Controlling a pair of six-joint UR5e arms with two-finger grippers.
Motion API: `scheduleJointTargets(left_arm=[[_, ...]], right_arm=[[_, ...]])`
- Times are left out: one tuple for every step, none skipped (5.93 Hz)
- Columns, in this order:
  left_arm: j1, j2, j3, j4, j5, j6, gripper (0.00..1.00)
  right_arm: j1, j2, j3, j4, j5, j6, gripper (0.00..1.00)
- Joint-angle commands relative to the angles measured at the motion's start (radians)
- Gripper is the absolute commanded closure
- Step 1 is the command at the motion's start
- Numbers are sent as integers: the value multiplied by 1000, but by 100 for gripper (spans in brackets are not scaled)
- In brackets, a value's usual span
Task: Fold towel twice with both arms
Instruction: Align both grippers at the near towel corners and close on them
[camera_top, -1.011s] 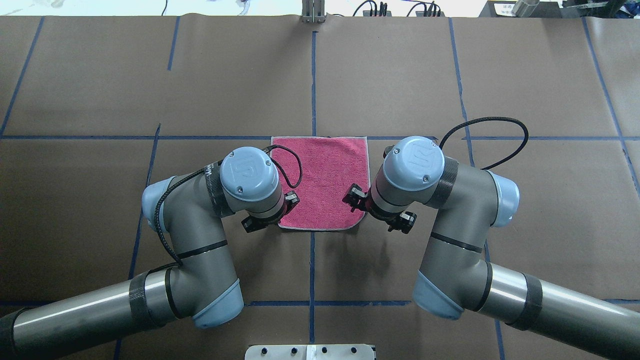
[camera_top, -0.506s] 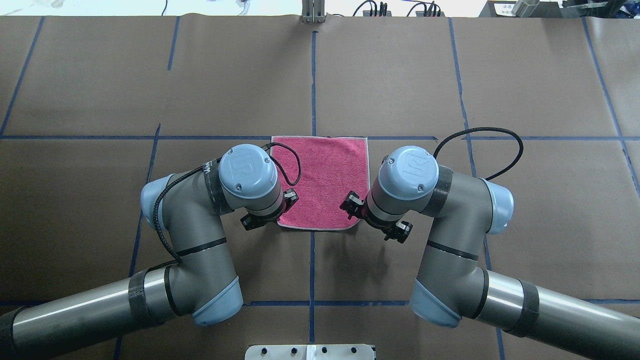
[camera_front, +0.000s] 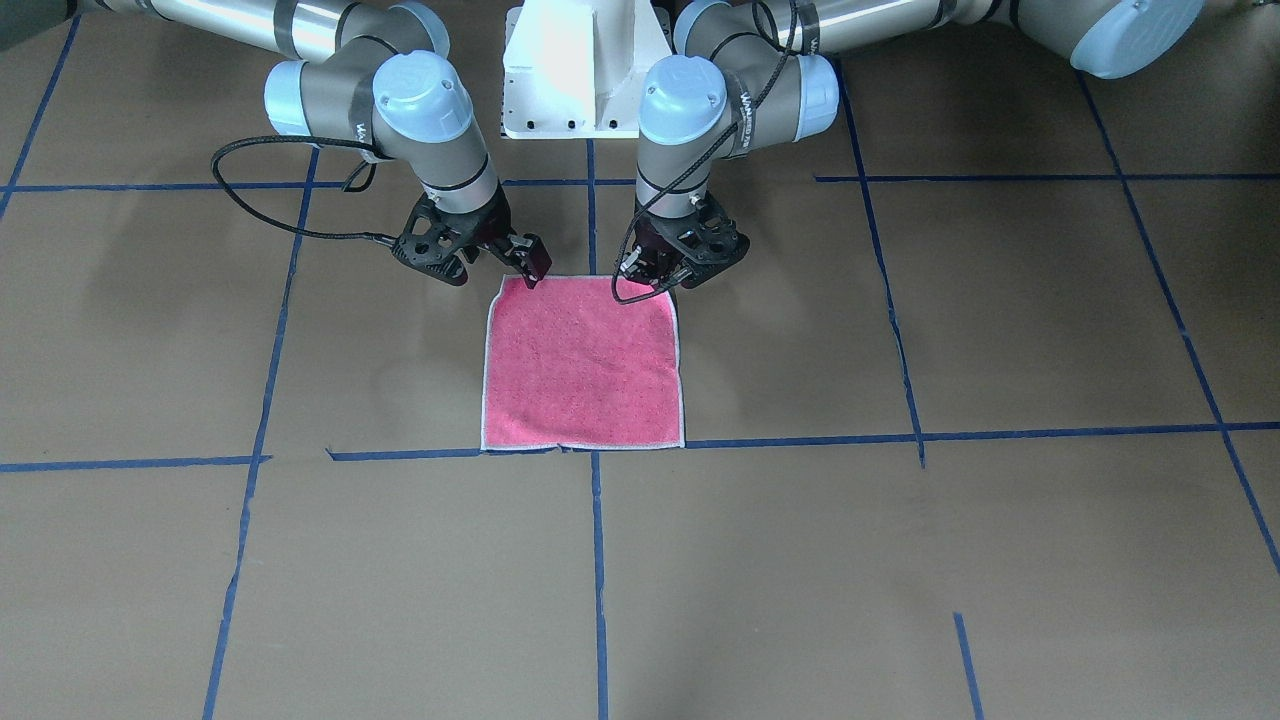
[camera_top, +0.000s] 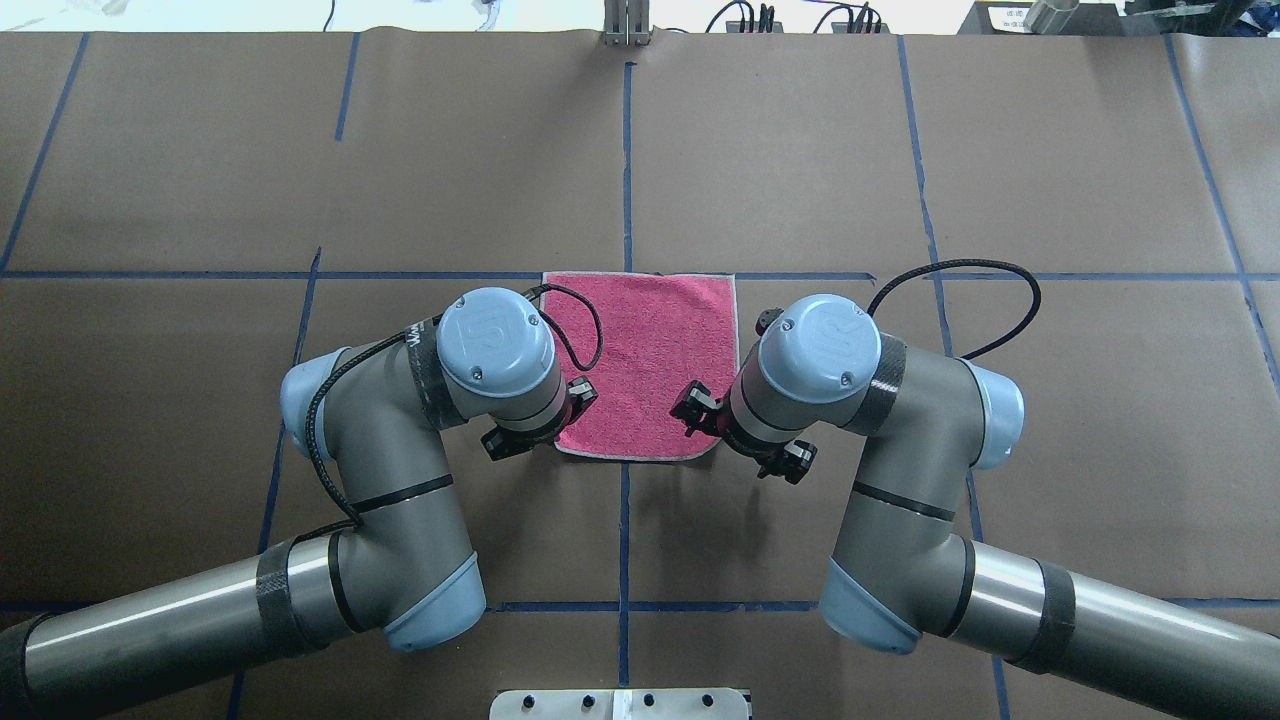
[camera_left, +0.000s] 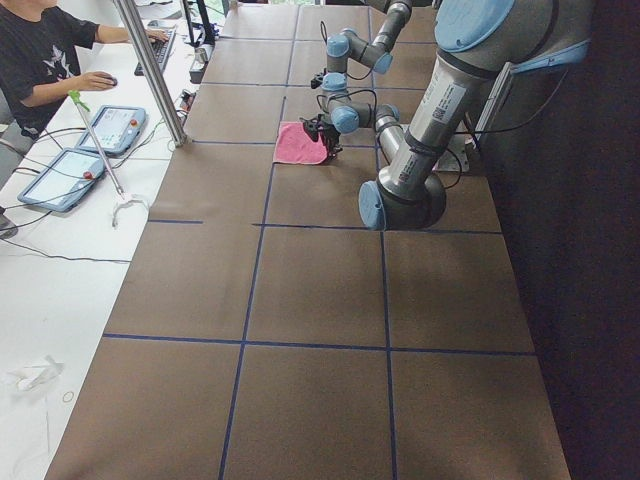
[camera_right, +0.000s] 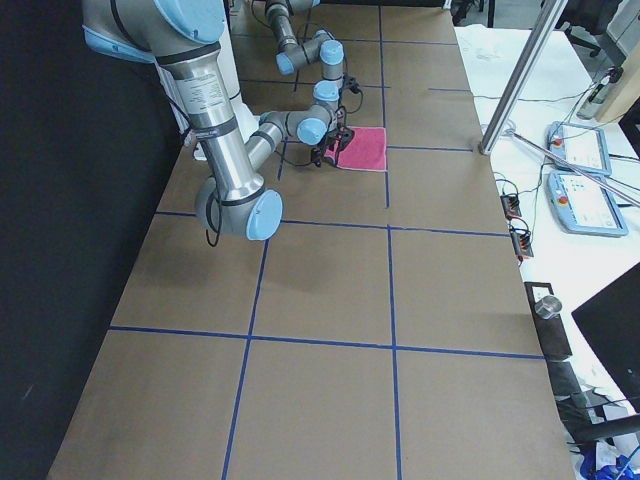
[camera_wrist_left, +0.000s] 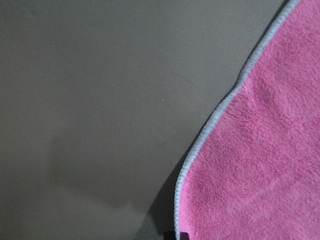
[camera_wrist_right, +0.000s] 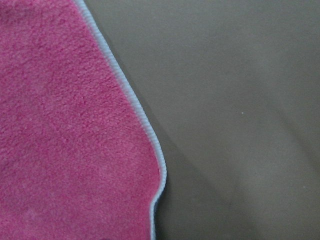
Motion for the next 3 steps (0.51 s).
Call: scheduleJointTargets(left_arm=[[0, -2, 0, 1, 0, 0, 93], [0, 0, 0, 1, 0, 0, 93], [0, -2, -2, 1, 0, 0, 93]], right_arm=[[0, -3, -1, 3, 0, 0, 2], [0, 2, -1, 3, -14, 0, 12], [0, 2, -1, 17, -16, 2, 24]])
